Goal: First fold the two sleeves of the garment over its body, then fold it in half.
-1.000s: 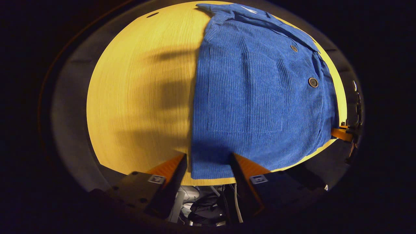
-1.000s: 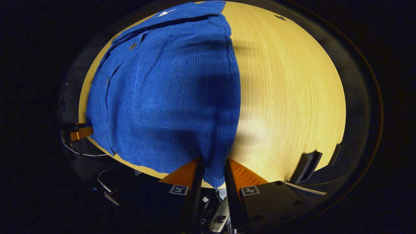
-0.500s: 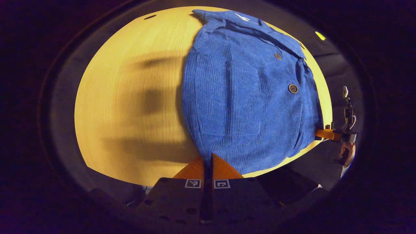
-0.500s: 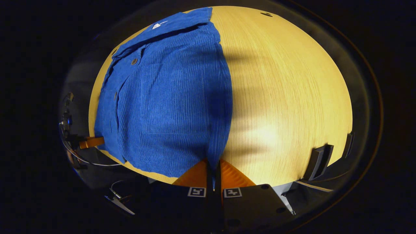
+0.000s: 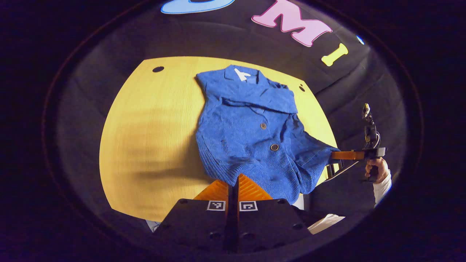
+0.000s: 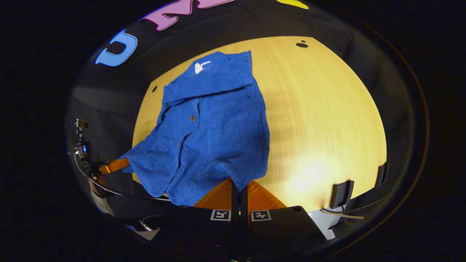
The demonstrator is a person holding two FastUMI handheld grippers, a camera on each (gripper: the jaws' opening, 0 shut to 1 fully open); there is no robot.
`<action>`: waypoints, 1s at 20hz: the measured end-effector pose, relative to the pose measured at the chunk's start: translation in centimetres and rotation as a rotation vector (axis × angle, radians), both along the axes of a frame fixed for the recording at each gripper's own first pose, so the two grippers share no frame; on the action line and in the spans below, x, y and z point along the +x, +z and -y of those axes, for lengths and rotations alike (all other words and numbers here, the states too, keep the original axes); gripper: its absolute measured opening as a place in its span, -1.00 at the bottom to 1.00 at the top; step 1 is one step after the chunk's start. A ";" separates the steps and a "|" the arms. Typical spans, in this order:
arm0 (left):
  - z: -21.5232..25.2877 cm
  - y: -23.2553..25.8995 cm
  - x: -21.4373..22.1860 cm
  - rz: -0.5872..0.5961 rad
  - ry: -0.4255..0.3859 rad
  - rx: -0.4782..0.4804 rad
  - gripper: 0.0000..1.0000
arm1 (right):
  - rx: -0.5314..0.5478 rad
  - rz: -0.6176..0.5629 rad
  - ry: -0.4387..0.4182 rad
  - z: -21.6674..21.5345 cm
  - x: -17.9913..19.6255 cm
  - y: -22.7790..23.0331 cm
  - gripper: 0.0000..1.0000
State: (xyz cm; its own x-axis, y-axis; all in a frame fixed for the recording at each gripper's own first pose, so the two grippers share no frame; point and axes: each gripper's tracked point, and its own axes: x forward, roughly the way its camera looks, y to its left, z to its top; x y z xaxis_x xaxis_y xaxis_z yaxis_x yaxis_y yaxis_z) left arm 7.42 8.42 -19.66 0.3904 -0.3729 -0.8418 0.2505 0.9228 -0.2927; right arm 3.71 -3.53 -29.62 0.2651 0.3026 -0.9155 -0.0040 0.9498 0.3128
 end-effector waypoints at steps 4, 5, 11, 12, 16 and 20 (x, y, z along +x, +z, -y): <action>-0.3 5.2 4.2 0.142 0.022 0.024 -1.00 | -0.005 0.149 -0.013 -0.6 7.3 4.2 -0.89; -0.6 6.2 6.1 0.167 0.034 0.025 -1.00 | -0.010 0.175 -0.014 -0.7 9.3 4.8 -0.90; 1.5 8.8 20.7 0.383 0.147 0.035 -1.00 | -0.090 0.358 -0.056 -0.9 24.7 4.7 -0.90; 1.7 8.6 23.1 0.418 0.151 0.069 -1.00 | -0.111 0.381 -0.054 -1.3 27.7 3.7 -0.91; 2.6 4.8 31.9 0.348 0.271 0.023 -1.00 | -0.159 0.393 -0.019 -3.4 35.5 -1.6 -0.91; 0.2 -1.0 36.7 0.285 0.324 0.133 -1.00 | -0.188 0.335 0.015 -4.3 39.8 -7.3 -0.91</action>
